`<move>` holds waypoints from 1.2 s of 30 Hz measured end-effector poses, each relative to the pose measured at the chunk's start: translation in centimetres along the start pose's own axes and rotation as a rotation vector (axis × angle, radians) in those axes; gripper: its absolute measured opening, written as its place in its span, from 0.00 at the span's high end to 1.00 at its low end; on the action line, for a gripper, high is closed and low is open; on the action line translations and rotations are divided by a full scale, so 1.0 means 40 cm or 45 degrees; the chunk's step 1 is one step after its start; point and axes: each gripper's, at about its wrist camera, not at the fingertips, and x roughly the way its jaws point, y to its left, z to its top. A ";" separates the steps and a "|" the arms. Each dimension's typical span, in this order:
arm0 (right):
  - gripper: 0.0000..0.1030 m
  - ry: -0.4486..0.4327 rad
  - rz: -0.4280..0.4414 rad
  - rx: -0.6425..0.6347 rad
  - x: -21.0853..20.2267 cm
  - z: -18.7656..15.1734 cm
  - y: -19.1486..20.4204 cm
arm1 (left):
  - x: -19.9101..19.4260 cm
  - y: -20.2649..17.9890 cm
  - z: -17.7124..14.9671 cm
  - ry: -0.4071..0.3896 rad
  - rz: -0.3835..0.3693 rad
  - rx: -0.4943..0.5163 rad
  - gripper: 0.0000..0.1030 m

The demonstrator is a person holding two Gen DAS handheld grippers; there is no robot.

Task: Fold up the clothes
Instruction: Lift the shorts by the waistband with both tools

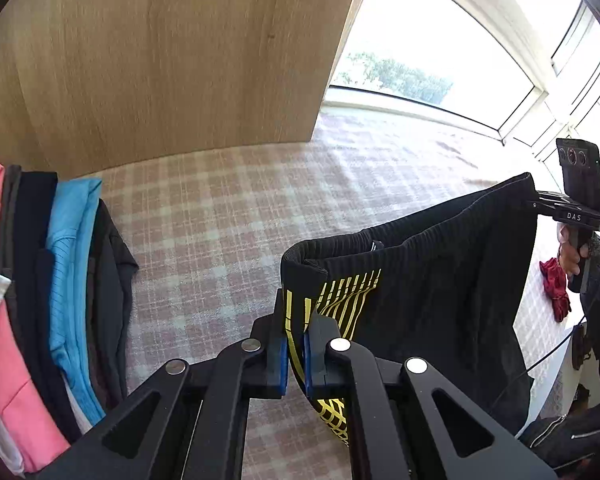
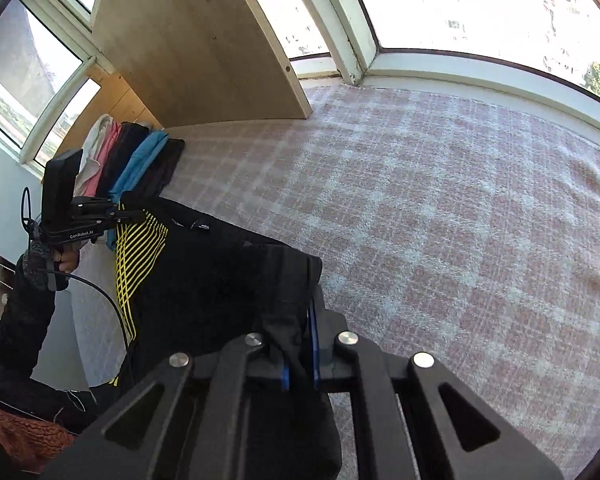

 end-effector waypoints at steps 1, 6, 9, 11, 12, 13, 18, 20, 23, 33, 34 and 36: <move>0.94 -0.070 0.004 -0.006 -0.060 -0.007 0.026 | -0.057 -0.021 0.008 -0.049 0.000 0.024 0.96; 0.94 -0.361 -0.042 -0.090 -0.327 -0.020 0.219 | -0.338 -0.159 0.050 -0.294 0.004 0.202 0.96; 0.95 -0.533 -0.109 -0.152 -0.477 -0.038 0.333 | -0.496 -0.238 0.062 -0.426 0.032 0.302 0.96; 0.95 -0.647 -0.154 -0.194 -0.577 -0.050 0.409 | -0.597 -0.287 0.064 -0.506 0.054 0.357 0.96; 0.94 -0.703 -0.177 -0.214 -0.627 -0.056 0.446 | -0.640 -0.308 0.056 -0.543 0.063 0.385 0.96; 0.94 -0.754 -0.199 -0.227 -0.671 -0.069 0.478 | -0.683 -0.330 0.049 -0.579 0.072 0.413 0.96; 0.94 -0.977 -0.347 -0.339 -0.855 -0.161 0.647 | -0.860 -0.419 0.006 -0.736 0.112 0.512 0.96; 0.94 -1.050 -0.359 -0.354 -0.907 -0.201 0.700 | -0.914 -0.437 -0.010 -0.776 0.110 0.530 0.96; 0.94 -1.143 -0.370 -0.389 -0.969 -0.258 0.772 | -0.970 -0.463 -0.031 -0.813 0.127 0.562 0.96; 0.94 -1.134 -0.504 -0.384 -0.997 -0.275 0.829 | -0.878 -0.447 0.038 -0.672 0.110 0.559 0.95; 0.94 -1.110 -0.522 -0.366 -0.982 -0.260 0.810 | -0.833 -0.428 0.059 -0.629 0.101 0.536 0.95; 0.94 -1.059 -0.533 -0.314 -0.941 -0.226 0.759 | -0.719 -0.386 0.102 -0.532 0.095 0.495 0.95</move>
